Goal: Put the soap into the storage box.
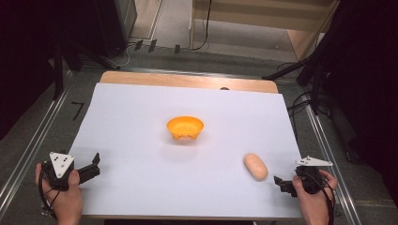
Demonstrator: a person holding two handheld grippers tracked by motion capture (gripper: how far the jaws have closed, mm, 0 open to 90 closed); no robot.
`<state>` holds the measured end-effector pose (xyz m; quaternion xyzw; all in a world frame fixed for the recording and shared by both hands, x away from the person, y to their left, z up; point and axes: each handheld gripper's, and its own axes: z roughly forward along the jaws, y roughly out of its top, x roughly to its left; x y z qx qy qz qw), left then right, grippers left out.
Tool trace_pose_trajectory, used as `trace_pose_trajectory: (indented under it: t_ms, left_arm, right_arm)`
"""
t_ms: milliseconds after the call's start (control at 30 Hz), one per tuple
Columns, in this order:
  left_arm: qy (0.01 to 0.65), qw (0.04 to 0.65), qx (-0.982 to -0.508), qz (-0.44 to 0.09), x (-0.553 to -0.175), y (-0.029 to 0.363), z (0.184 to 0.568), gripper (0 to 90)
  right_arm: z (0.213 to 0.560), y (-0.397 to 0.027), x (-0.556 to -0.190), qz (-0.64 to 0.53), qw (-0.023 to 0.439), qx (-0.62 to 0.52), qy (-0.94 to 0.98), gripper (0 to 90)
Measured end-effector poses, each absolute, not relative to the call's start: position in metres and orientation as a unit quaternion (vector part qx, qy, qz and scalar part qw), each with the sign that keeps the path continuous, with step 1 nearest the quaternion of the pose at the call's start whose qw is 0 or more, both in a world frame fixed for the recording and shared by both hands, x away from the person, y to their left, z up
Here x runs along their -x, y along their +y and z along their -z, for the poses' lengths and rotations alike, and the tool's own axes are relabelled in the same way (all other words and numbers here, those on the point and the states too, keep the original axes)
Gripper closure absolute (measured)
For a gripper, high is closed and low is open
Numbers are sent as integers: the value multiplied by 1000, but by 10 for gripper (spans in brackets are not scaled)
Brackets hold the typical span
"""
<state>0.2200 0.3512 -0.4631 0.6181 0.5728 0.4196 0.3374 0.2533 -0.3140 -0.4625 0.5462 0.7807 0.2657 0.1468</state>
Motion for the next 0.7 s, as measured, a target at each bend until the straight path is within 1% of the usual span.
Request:
trace_pose_trajectory:
  t_ms: [67, 100, 133, 167, 533, 600, 667, 700]
  left_arm:
    - [570, 336, -621, -420, -220, 351, 463, 0]
    - [569, 335, -623, -420, -220, 350, 463, 0]
    - [568, 335, -623, -420, -220, 350, 463, 0]
    - [568, 334, -624, -420, -220, 350, 463, 0]
    - [563, 331, -629, -422, -220, 349, 463, 0]
    - [563, 331, -629, -422, -220, 348, 464, 0]
    - [562, 330, -630, -423, -220, 348, 463, 0]
    - [562, 331, -629, -424, -220, 348, 463, 1]
  right_arm:
    - [462, -313, -255, -261, 142, -545, 784, 25]
    - [462, -310, -260, -251, 120, -545, 791, 10]
    - [462, -310, -260, -251, 120, -545, 791, 10]
    - [461, -306, -263, -241, 110, -546, 795, 7]
    - [455, -285, -276, -196, 84, -542, 813, 0]
    - [454, -280, -280, -194, 64, -544, 814, 0]
    - [454, -278, -281, -195, 61, -544, 814, 0]
    - [455, -273, -284, -185, 52, -544, 817, 0]
